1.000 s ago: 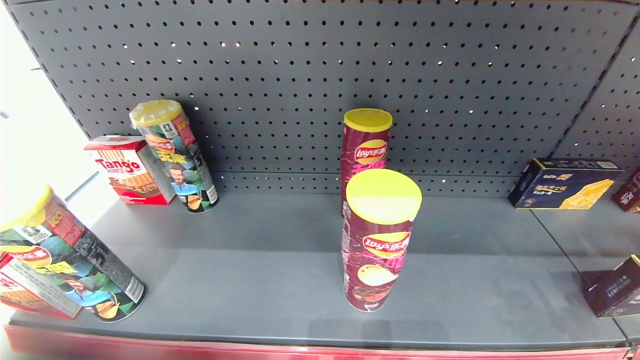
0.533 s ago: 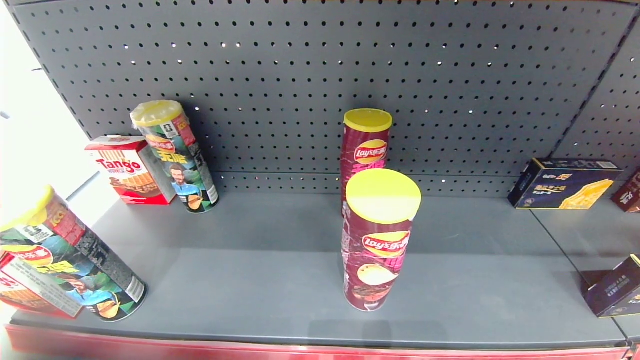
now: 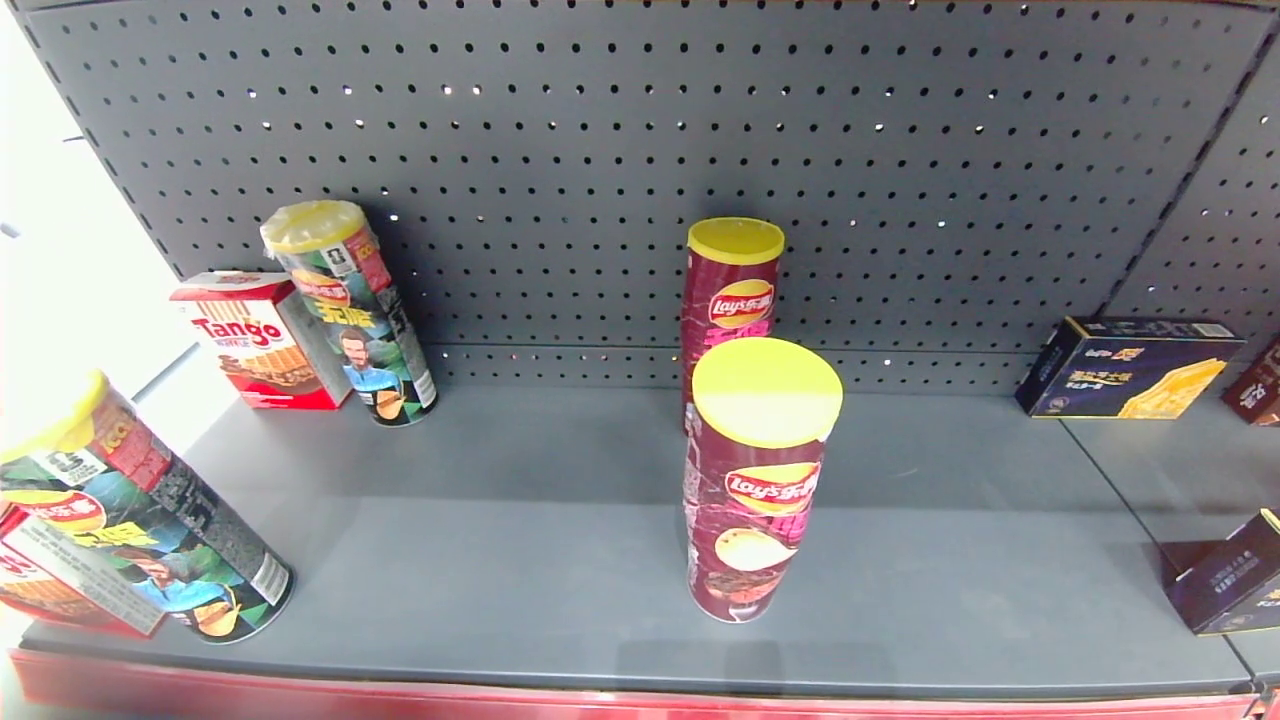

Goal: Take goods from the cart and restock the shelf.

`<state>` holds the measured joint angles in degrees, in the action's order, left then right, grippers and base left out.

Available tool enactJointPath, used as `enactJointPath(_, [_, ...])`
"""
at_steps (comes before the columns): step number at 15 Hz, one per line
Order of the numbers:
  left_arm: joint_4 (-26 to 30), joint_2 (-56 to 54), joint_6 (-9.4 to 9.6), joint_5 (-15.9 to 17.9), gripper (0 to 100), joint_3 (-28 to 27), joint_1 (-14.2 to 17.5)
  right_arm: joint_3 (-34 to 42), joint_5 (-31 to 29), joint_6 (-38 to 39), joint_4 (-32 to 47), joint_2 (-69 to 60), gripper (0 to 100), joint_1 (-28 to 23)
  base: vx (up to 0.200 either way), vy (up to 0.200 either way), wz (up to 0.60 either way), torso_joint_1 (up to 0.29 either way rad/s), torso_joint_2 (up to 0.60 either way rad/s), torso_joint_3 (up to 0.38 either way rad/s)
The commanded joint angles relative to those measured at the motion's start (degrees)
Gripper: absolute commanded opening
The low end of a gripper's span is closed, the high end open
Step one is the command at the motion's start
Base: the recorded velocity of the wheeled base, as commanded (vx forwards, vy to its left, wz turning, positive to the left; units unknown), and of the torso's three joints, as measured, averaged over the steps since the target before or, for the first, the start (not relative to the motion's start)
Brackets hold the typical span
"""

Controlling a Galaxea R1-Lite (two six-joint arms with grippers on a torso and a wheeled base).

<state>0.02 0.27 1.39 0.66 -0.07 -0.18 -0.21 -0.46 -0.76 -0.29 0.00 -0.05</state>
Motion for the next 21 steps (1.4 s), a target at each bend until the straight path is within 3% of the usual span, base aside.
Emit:
enactJointPath(1, [0.06, 0.08, 0.19, -0.04, 100, 0.07, 0.01, 0.03, -0.15, 1.99, 0.56, 0.0, 100, 0.05, 0.0, 0.0, 0.0, 0.0, 0.0, 0.0])
enactJointPath(6, [0.06, 0.08, -0.25, -2.42, 100, -0.01, 0.01, 0.03, 0.11, 0.93, 0.56, 0.0, 100, 0.05, 0.0, 0.0, 0.0, 0.0, 0.0, 0.0])
enactJointPath(8, [-0.02, 0.08, -1.3, -4.09, 100, -0.01, 0.01, 0.12, 0.11, 0.67, 0.64, 0.0, 100, 0.14, 0.0, 0.0, 0.0, 0.0, 0.0, 0.0])
enactJointPath(17, [-0.02, 0.0, -1.74, -4.09, 100, -0.01, 0.09, 0.03, 0.2, 0.67, 0.64, 0.0, 100, 0.05, 0.0, 0.0, 0.0, 0.0, 0.0, 0.0])
enactJointPath(21, [-0.02, 0.08, -1.74, -3.82, 100, -0.01, 0.09, 0.12, 0.2, 0.67, 0.64, 0.0, 100, 0.05, 0.0, -0.1, 0.0, 0.001, 0.0, 0.001])
